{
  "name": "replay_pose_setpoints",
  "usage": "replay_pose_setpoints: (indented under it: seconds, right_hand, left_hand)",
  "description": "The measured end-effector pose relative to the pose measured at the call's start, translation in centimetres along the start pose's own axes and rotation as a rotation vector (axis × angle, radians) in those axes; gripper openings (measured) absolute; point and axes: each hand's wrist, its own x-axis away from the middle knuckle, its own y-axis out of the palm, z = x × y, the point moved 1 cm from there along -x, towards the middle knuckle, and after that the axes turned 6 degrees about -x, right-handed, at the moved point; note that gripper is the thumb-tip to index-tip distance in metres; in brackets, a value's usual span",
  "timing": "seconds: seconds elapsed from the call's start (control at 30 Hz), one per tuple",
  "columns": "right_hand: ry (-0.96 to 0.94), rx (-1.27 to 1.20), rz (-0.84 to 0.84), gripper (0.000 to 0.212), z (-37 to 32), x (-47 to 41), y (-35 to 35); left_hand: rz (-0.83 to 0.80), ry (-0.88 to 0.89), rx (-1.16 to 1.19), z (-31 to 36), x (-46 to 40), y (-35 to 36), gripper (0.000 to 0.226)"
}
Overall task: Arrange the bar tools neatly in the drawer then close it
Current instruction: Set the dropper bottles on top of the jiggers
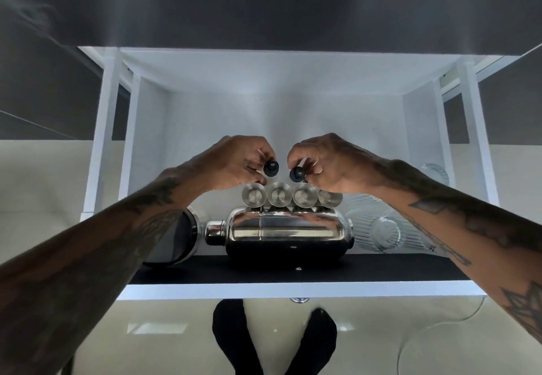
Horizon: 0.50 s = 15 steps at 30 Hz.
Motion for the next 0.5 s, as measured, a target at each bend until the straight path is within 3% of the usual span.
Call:
replay_pose_setpoints:
  seconds: [0.3, 0.5]
  right_hand:
    - [0.013, 0.045, -0.019, 0.037, -0.1, -0.28, -0.12]
    - [0.02, 0.04, -0.015, 0.035, -0.2, -0.04, 0.12]
  left_hand:
    - [-0.12, -0.074, -0.121, 0.86, -0.37, -0.51, 0.034]
    - [-0.082, -0.066, -0.14, 0.6, -0.18, -0.25, 0.034]
